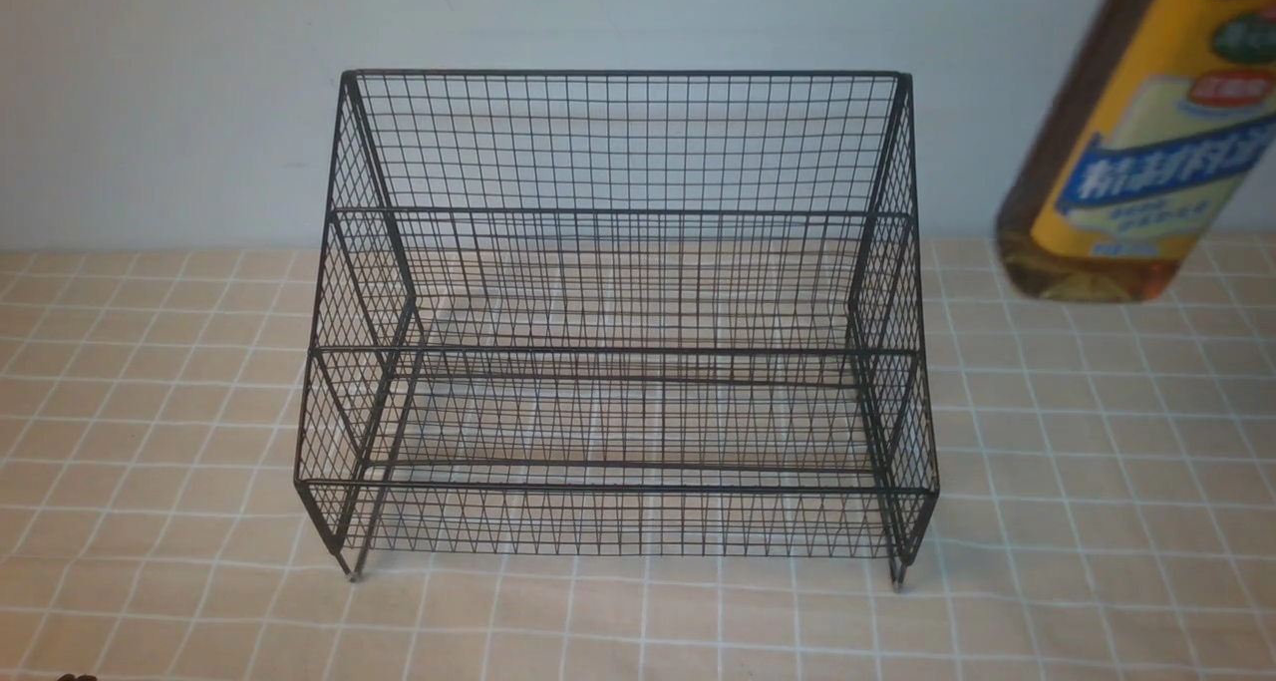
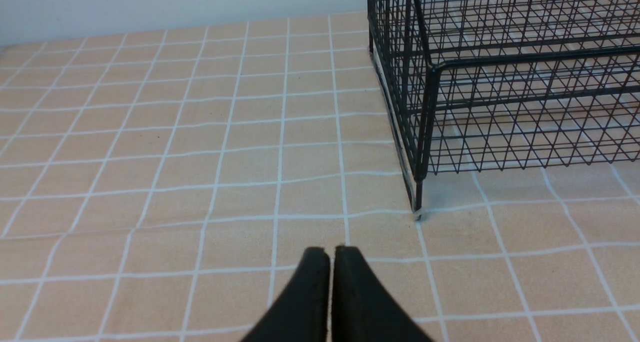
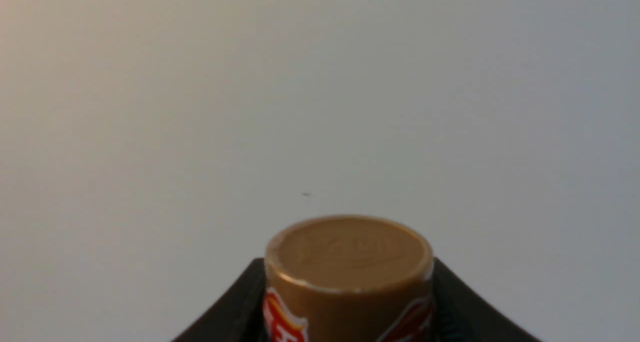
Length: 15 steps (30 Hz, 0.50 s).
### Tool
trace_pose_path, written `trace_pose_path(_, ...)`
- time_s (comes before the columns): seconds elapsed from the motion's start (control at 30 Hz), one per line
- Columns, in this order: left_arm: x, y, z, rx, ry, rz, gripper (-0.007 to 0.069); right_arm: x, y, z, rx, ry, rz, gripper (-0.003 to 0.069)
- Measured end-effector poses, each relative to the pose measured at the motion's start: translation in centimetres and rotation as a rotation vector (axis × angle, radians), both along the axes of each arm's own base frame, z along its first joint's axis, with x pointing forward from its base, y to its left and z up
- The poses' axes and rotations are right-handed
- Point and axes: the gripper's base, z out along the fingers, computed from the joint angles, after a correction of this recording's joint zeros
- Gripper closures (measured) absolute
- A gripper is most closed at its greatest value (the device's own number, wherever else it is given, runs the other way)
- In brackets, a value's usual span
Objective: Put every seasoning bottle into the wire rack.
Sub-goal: Use the right arm to put the condiment bottle back on the shelf
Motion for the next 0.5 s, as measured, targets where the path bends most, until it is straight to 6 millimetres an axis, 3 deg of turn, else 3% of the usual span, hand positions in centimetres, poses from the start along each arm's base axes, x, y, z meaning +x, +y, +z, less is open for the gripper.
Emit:
trace_pose_path(0.2, 0.0, 0.0, 0.0, 0.000, 0.000, 0.000, 0.0631, 2.3, 4.1, -0.1, -0.010, 0.033, 0.118, 0.0335)
trace_pose_path(0.3, 0.0, 0.0, 0.0, 0.000, 0.000, 0.000, 0.0631, 4.6, 6.3, -1.3, -0.030, 0.078, 0.155, 0.0335)
trace_pose_path(0.5, 0.0, 0.0, 0.0, 0.000, 0.000, 0.000, 0.0631, 8.2, 8.5, -4.4, -0.061, 0.185, 0.156, 0.0335)
